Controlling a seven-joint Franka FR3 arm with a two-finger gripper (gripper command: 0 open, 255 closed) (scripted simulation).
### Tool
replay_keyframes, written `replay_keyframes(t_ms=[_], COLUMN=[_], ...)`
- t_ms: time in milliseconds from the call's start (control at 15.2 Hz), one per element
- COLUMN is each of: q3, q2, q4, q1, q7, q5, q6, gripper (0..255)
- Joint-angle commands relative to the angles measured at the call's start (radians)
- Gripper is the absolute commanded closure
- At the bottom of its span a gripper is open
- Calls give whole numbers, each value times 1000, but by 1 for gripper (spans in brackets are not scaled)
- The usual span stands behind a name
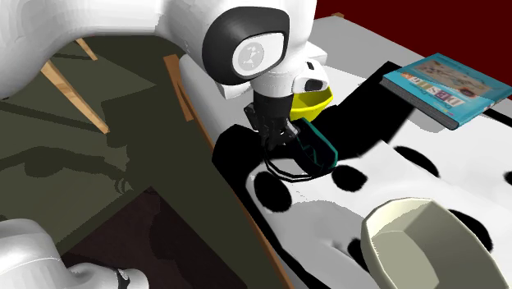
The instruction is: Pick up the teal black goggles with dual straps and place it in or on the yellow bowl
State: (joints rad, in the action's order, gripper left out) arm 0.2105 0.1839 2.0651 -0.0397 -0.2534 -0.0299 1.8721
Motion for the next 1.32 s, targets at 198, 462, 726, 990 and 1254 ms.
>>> replay_keyframes(t_ms=[198, 462, 726, 990, 1254], q3=[-1, -2, -3, -3, -4], q2=[4, 6, 5, 0, -8], q4=[-36, -87, -142, -201, -264], q1=[0, 1, 2, 3, 4], q7=[1, 1, 1, 0, -1], q5=[0, 0, 1, 2, 4], q6=[-40, -94, -148, -202, -256], gripper=[255, 255, 255, 255, 255])
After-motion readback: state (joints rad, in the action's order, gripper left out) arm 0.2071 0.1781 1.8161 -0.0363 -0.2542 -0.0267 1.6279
